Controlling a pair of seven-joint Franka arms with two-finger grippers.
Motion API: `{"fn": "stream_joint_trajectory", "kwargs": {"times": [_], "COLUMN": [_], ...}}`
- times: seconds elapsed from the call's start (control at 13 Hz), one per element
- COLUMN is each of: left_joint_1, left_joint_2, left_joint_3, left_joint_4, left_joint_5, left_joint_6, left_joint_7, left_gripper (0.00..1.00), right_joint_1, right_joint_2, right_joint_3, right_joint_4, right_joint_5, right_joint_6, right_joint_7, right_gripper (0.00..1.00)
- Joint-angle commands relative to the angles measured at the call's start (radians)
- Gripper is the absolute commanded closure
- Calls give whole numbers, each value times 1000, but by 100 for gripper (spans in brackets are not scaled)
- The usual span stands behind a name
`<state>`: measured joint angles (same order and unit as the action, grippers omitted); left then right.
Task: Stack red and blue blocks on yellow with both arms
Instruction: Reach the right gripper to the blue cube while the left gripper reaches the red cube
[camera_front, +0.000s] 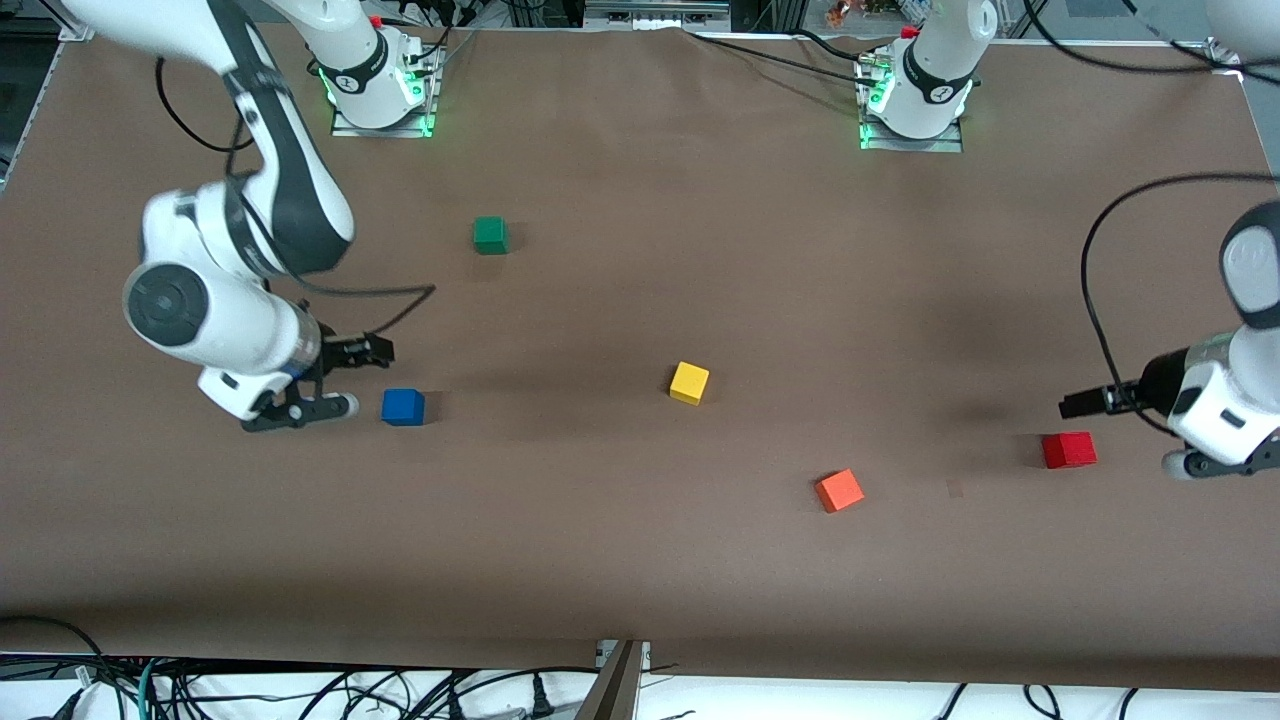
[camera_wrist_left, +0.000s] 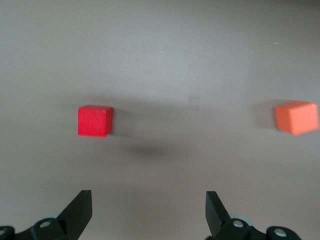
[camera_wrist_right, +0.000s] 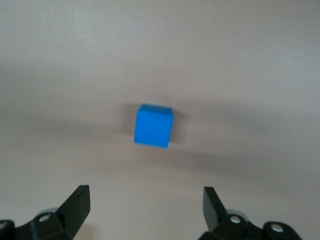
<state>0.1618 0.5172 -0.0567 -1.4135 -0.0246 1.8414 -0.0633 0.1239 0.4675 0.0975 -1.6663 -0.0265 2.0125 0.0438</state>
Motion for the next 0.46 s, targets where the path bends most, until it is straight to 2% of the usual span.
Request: {"fn": "stream_joint_trajectory", "kwargs": {"times": [0.0, 0.15, 0.38], "left_joint_1": [4, 33, 77], "left_joint_2": [124, 179, 240], "left_joint_3": [0, 0, 0], "left_joint_4": [48, 33, 33], "left_joint_5": [18, 34, 37], "left_joint_6": [92, 220, 295], "left_joint_7": [74, 176, 223], "left_gripper": [0, 0, 0], "right_joint_1": [-3, -3, -3], "right_joint_2": [104, 160, 187], "right_joint_3": [5, 2, 2], "right_joint_4": [20, 20, 4], "right_joint_5": [-18, -16, -18], "right_joint_6": [124, 220, 274], "right_joint_7": [14, 34, 51], "right_gripper": [0, 0, 0]}}
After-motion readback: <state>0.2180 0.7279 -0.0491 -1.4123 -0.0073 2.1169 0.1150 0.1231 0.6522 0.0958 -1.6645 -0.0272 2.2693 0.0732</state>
